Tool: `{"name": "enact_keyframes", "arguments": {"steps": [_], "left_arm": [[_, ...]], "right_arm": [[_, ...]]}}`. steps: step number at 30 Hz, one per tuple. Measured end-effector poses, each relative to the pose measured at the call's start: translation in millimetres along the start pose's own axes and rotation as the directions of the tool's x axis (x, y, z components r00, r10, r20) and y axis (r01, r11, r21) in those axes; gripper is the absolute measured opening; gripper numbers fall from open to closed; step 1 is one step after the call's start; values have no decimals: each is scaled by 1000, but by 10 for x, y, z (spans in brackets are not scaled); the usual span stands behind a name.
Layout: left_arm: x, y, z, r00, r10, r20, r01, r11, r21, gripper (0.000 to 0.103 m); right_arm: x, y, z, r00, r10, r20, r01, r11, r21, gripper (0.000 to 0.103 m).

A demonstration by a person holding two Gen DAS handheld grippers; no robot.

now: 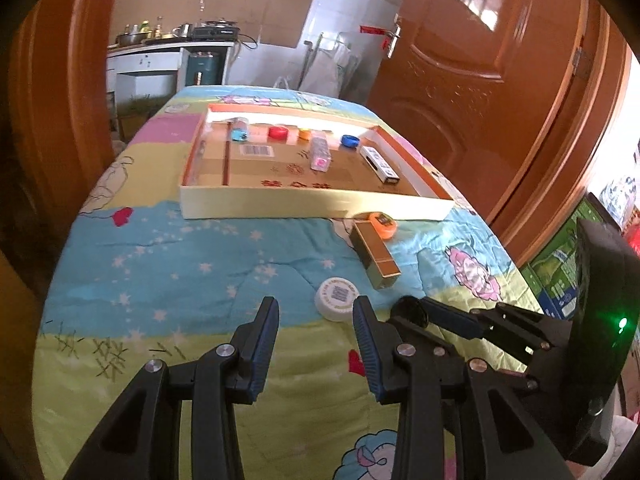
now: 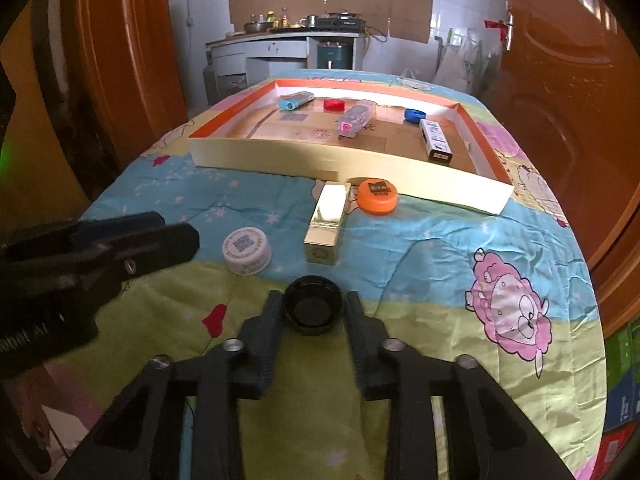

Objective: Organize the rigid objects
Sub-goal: 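Grasp the black round lid with the right tool while the left grasps the white QR container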

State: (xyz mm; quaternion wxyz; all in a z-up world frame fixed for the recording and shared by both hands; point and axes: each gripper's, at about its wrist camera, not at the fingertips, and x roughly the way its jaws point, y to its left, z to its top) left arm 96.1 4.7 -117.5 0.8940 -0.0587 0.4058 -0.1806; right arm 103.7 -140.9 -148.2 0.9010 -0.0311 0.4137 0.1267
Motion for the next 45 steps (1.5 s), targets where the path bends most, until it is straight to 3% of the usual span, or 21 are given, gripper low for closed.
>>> {"name": "enact_keyframes", "arguments": {"steps": [5, 13, 20, 22, 45], "left_arm": [[156, -115, 4, 999, -10, -32, 11, 999, 34, 38], [405, -210, 26, 996, 46, -72, -40, 996, 76, 39], [491, -306, 48, 993, 102, -60, -93, 987, 129, 38], [481, -305, 40, 993, 109, -51, -102, 987, 124, 31], [50, -196, 202, 998, 51, 40, -53, 998, 41, 30]], "right_arm": [[-93, -135, -13, 1000, -1, 20, 1, 999, 42, 30], [-251, -330, -35, 999, 3, 46, -7, 995, 100, 30], [-225, -377, -56, 999, 18, 39, -23, 993, 117, 31], [-222, -390, -62, 999, 20, 39, -25, 992, 122, 31], [-355, -275, 100, 997, 33, 70, -39, 995, 88, 30]]}}
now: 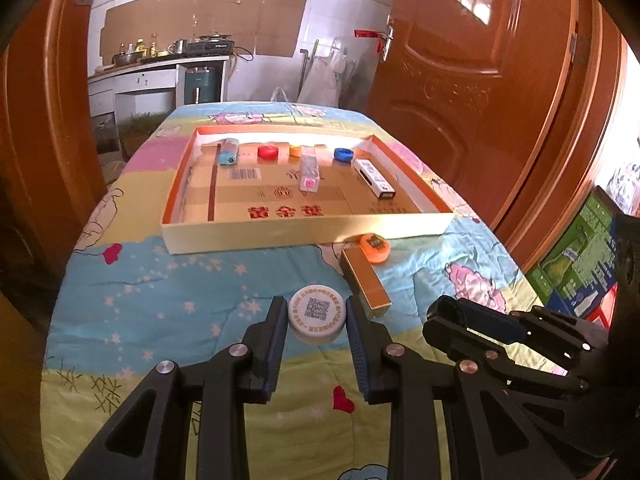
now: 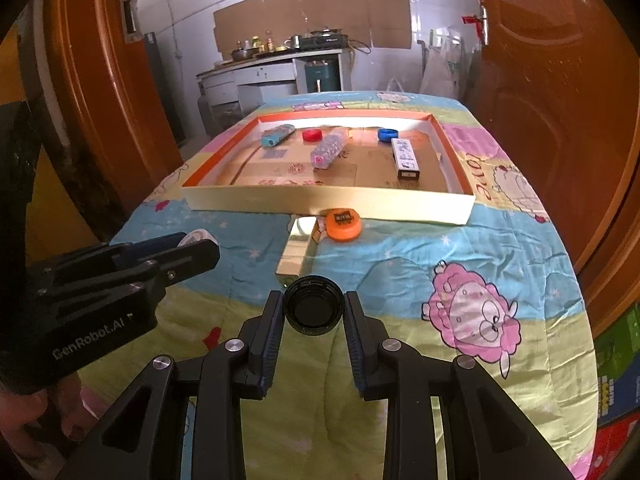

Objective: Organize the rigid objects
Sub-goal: 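Grasp the black round lid with the right tool while the left grasps the white QR container, then carry the black lid and white QR container over the tray with both tools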

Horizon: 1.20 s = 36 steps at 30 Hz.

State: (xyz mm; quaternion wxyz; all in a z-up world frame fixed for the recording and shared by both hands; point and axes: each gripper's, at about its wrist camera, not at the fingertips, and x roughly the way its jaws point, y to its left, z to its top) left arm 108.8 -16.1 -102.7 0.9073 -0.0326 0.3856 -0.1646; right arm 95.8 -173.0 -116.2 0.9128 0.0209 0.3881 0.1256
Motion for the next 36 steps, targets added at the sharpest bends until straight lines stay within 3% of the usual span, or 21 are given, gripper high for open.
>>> {"name": "enact_keyframes", "arguments": {"steps": [18, 36], "left_arm": [[-71, 170, 244, 999, 2, 33, -1, 999, -40, 30], [186, 342, 599, 999, 29, 20, -27, 998, -65, 30]], "right_arm": [[34, 109, 328, 1000, 10, 15, -9, 1000, -26, 30], [240, -13, 672, 1000, 15, 14, -15, 1000, 3, 30]]}}
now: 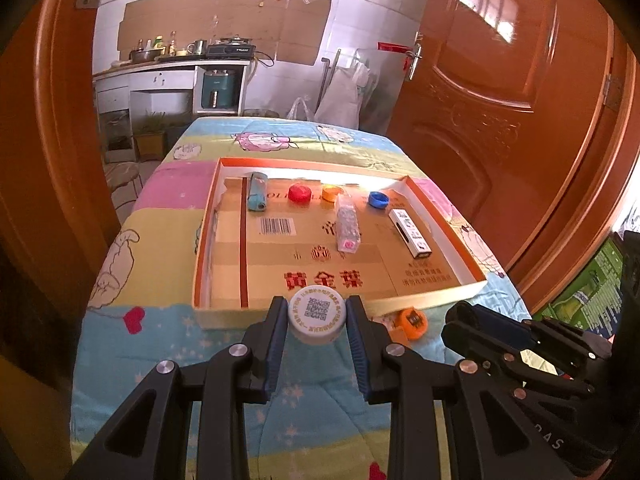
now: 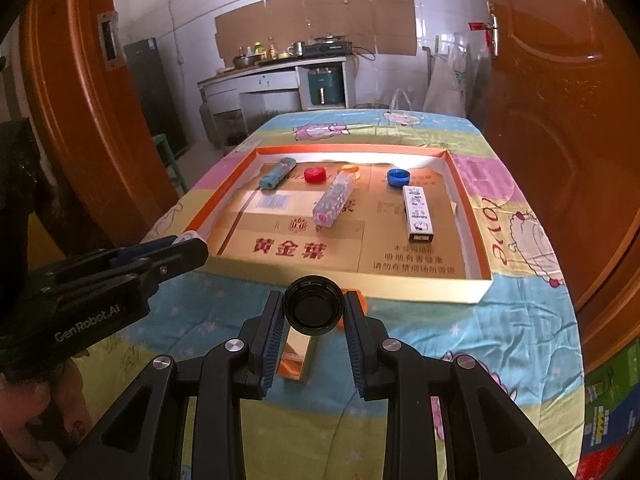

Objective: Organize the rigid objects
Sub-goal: 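Carry the black lid and white QR container over the tray with both tools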

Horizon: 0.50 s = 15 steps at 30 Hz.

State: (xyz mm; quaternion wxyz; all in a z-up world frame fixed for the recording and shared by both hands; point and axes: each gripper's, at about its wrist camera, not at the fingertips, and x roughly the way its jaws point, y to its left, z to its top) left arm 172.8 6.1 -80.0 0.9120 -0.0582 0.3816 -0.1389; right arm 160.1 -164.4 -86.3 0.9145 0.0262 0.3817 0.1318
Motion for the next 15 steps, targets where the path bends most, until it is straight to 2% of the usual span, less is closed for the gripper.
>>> {"name": "enact_keyframes", "arguments": {"steps": [15], "left_arm": [[210, -33, 315, 1000, 28, -1, -28, 1000, 15, 30]], "right_arm": [[169, -173, 284, 1000, 4, 11, -4, 1000, 7, 30]]}}
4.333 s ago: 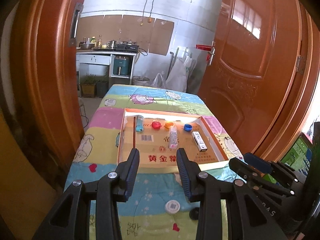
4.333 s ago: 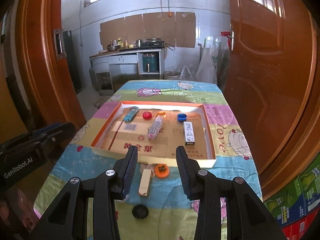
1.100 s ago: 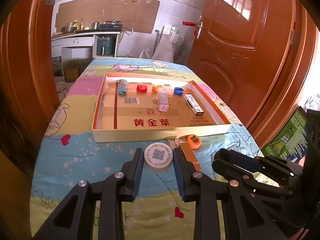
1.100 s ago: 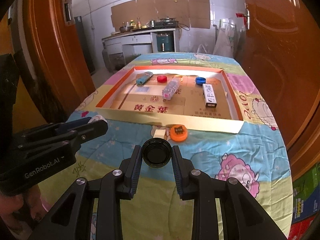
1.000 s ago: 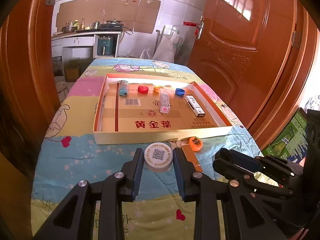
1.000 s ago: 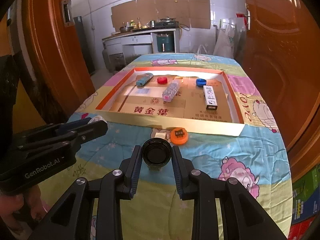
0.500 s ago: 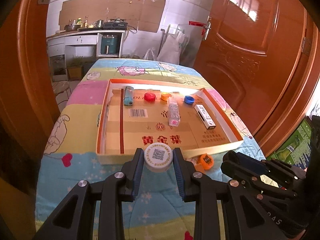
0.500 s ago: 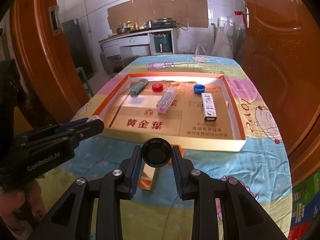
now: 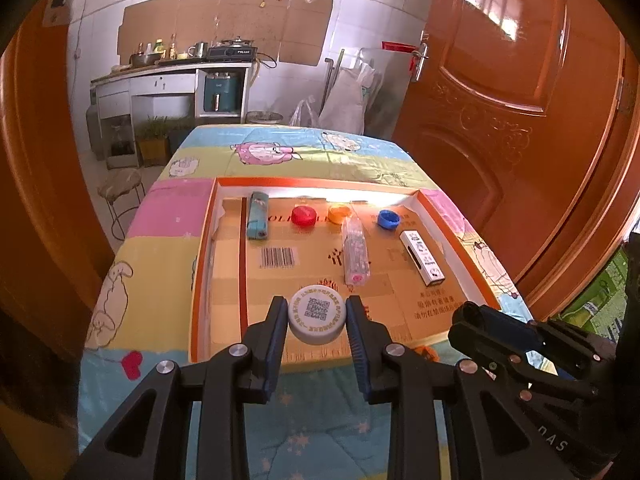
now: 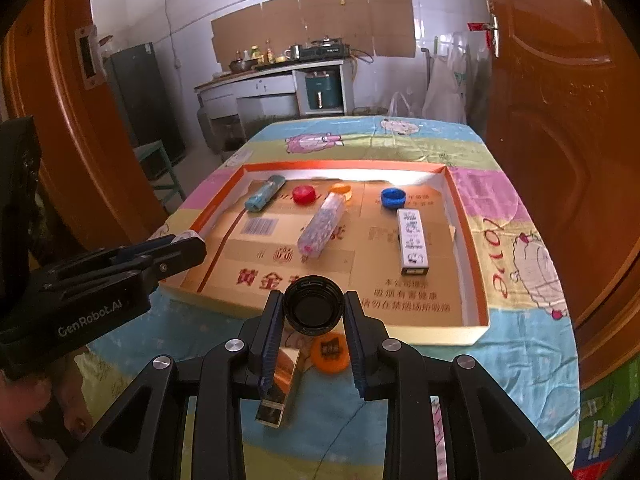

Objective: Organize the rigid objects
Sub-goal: 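Carry the black lid and white QR container over the tray with both tools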

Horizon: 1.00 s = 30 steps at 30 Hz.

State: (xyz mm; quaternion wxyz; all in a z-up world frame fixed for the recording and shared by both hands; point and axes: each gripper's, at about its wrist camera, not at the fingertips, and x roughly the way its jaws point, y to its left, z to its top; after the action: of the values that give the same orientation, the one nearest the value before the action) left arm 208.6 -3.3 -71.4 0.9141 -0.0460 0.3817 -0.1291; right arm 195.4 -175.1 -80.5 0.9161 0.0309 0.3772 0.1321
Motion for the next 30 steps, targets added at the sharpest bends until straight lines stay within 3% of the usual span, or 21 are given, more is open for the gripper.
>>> {"name": "enact_keyframes", "arguments": {"steps": [12, 30], "left_arm": [[142, -47, 207, 1000, 24, 0, -24, 999, 21, 30], [572, 51, 424, 997, 48, -53, -48, 999, 1, 30]], "right_arm": [[87, -140, 279, 999, -3, 33, 3, 1000, -11, 30], [489, -329, 481, 1000, 5, -11, -6, 1000, -15, 30]]}}
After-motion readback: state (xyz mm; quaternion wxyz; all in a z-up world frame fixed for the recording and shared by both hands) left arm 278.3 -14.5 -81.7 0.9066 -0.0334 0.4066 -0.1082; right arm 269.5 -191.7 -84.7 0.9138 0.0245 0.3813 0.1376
